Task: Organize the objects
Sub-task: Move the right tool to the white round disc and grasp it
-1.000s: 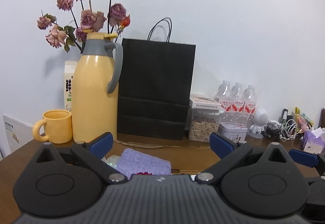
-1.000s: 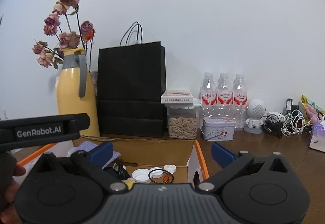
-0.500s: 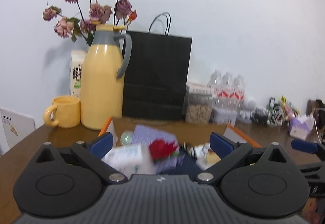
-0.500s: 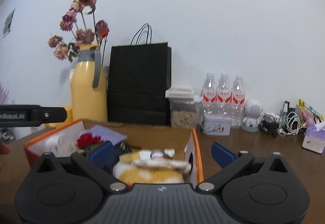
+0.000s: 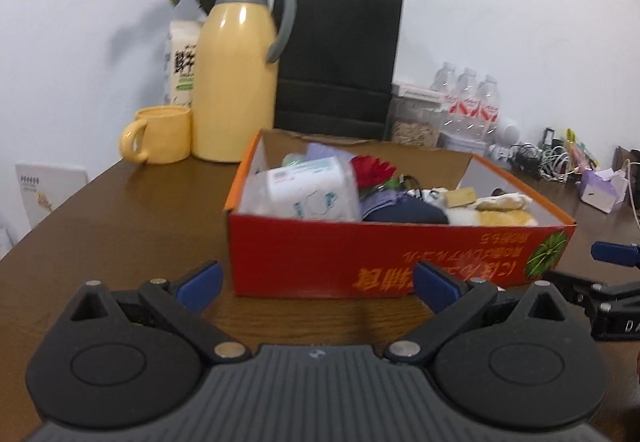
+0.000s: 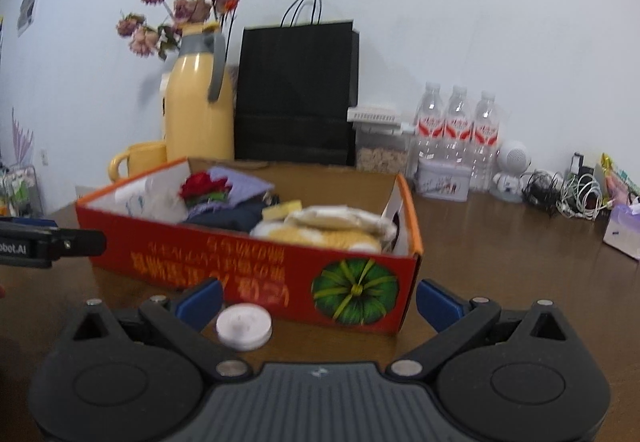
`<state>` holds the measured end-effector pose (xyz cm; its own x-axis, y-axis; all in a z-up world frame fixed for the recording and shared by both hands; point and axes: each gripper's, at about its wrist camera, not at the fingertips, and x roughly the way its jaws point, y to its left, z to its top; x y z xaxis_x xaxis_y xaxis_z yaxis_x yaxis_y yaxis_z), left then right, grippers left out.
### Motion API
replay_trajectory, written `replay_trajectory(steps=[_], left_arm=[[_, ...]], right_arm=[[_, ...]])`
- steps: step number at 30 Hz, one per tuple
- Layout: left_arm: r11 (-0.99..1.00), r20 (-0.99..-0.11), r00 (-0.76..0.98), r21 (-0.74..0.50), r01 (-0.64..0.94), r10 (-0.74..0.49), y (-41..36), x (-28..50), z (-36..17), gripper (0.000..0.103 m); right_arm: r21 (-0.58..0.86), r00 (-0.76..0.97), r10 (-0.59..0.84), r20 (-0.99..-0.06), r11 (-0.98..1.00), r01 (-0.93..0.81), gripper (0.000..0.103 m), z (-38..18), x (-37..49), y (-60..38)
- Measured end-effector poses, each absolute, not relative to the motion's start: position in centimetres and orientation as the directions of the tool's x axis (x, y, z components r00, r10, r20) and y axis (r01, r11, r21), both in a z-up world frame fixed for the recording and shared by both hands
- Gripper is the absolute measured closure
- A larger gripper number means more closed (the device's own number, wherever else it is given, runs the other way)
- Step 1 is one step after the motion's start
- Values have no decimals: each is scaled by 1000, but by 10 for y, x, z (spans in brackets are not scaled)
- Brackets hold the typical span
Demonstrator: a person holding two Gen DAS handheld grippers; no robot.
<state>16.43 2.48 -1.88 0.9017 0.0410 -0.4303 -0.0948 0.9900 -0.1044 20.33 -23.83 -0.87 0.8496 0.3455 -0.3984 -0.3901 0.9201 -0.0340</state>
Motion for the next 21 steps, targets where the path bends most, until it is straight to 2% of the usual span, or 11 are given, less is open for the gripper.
replay_trajectory(steps=[10,12,17,21], left_arm=[[991,-437,898,-90,-96,47,23,164,-21,0],[991,-439,897,-91,-99,49,23,165,-21,0],[991,-444,895,-94,-99,47,23,165,-21,0],[991,-446,894,-93,-99,48,23,165,-21,0]], right_arm=[[-28,795,344,-500,911,-412,0,-18,212,-224],[-29,780,342,-525,908,-418,3,-20,215,-220],[-16,724,347,-597,896,-443,21,-28,229,-204],[4,701,360,-616,891,-454,28,-31,237,-196]])
